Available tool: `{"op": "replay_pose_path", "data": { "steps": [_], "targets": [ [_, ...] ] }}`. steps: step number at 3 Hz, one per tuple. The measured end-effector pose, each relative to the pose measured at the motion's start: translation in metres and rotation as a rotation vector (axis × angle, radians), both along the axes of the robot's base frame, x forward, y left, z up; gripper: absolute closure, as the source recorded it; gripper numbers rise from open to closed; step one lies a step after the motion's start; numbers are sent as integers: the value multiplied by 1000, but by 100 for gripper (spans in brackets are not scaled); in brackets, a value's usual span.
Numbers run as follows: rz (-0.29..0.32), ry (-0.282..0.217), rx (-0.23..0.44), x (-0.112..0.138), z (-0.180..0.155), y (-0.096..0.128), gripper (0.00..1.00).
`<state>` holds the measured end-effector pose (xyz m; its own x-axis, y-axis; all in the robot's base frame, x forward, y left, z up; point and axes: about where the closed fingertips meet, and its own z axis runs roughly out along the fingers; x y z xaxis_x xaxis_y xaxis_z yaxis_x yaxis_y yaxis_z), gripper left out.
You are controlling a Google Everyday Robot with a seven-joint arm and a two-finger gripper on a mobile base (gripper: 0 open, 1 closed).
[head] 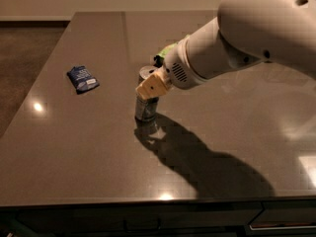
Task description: Move redbull can near green rice chip bag
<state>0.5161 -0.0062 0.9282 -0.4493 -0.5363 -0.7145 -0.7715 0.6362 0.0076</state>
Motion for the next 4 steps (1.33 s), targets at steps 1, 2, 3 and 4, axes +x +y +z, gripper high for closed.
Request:
{"op": "replay_pose_path", "data": {
  "steps": [1,2,3,4],
  "targets": [
    [-12,-8,-13,1,5,-1,100],
    [-45,-37,-25,14,18,-11,100],
    [-75,-58,-47,32,26,-23,100],
    [-103,-61,-77,54,26,-38,100]
  ]
}}
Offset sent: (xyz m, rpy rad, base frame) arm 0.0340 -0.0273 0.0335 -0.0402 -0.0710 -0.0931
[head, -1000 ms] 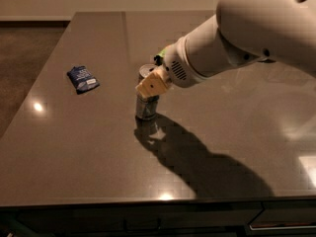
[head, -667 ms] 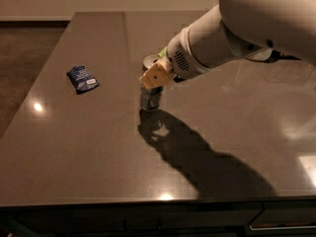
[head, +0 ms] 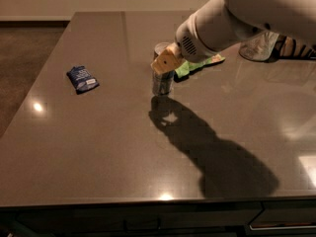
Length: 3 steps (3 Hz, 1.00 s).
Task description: Move redbull can near green rice chip bag
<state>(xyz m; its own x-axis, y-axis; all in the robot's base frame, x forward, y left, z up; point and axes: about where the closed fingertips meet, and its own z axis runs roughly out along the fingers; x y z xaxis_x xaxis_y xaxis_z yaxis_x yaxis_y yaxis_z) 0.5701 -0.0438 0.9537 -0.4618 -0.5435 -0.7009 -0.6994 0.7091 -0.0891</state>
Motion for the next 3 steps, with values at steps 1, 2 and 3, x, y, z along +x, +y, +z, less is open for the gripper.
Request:
{"op": "replay_pose_path", "data": {
  "steps": [1,2,3],
  "targets": [
    [-26,-1,-25,21,0,-15,100],
    [-49,1,-46,38,0,-30,100],
    [-71,18,-74,50,-5,-43,82]
  ]
}}
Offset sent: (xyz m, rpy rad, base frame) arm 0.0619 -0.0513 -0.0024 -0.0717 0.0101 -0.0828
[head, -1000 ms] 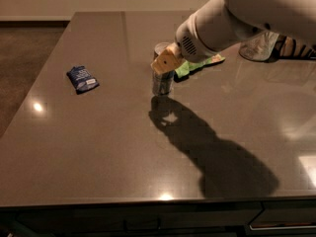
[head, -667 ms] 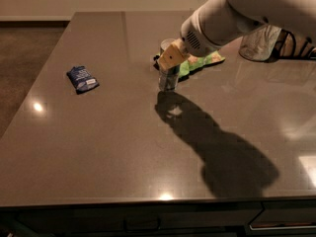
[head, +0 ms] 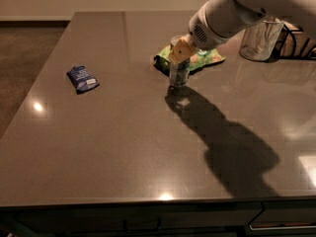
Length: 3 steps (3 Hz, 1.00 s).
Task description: Move redbull can near green rice chip bag
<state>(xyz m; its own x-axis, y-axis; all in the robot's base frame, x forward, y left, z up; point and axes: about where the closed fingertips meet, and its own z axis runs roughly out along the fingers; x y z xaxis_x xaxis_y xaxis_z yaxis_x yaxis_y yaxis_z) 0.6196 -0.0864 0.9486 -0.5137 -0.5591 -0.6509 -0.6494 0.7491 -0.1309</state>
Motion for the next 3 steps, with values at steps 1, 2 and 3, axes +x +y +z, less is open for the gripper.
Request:
{"op": "replay_pose_path", "data": {
  "steps": [1,2,3],
  "targets": [
    [-14,28,-23,5,-9,-10,59],
    [-12,58,-37,5,-20,-14,35],
    [-10,57,-38,4,-19,-14,12]
  ]
}}
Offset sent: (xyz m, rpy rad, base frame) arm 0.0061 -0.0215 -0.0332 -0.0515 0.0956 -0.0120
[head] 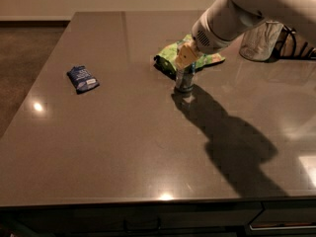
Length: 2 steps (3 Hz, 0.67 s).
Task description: Move redbull can near green rice chip bag
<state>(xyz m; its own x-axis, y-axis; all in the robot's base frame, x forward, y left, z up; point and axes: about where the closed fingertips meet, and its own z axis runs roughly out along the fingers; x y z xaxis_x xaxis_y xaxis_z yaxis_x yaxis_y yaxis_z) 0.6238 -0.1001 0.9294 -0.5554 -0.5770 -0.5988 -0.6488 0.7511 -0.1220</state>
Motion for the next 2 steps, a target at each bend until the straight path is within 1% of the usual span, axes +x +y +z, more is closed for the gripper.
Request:
{"op": "replay_pose_path", "data": {
  "steps": [1,2],
  "targets": [
    [2,-1,-1,-1,1,1,0],
    [2,-1,-1,-1,1,1,0]
  ]
}}
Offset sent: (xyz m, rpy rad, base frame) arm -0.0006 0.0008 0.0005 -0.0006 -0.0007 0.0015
